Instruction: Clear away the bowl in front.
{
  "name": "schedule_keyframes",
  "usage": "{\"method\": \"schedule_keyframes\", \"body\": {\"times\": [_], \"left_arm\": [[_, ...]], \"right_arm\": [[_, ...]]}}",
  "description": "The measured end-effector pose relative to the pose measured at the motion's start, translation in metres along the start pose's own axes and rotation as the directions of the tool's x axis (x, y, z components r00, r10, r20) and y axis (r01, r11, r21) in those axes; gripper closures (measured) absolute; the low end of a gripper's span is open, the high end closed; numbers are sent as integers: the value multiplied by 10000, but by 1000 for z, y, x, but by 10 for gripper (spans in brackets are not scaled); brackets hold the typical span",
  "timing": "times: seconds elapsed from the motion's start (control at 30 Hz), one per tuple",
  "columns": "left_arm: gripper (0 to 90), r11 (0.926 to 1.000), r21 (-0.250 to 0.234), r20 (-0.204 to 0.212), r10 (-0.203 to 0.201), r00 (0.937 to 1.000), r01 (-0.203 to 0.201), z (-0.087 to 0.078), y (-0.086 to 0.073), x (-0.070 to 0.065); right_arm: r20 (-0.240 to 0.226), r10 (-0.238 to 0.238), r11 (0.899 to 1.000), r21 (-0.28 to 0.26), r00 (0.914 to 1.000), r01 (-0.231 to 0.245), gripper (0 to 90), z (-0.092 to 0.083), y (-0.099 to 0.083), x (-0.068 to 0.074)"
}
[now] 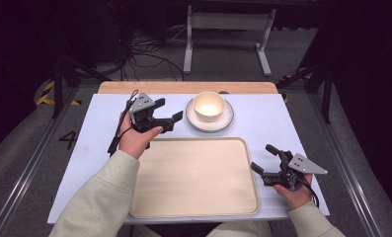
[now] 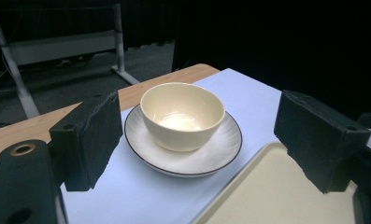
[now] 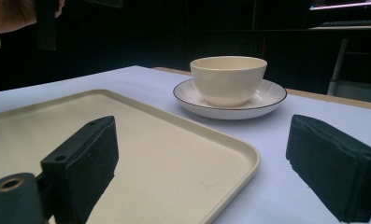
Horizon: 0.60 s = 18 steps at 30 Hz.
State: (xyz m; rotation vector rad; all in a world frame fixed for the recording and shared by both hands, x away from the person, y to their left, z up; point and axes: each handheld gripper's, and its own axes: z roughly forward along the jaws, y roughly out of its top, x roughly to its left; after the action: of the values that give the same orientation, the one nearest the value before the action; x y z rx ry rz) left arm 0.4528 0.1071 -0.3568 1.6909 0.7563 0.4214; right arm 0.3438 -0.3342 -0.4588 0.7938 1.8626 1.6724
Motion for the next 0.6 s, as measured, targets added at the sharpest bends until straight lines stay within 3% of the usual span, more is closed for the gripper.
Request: {"method": "schedule_keyframes", "body": {"times": [0.37,0.6], "left_arm": [[158,9996,221,-43,154,9999,-153,26,14,4],[157,9997,262,-90,-13,10000,16,44,22,8]], "right_arm": [[21,-69,10000,39,10000,69,98,1,0,0],[46,-30,9999,-129,10000,30,91,-1,0,1]]}}
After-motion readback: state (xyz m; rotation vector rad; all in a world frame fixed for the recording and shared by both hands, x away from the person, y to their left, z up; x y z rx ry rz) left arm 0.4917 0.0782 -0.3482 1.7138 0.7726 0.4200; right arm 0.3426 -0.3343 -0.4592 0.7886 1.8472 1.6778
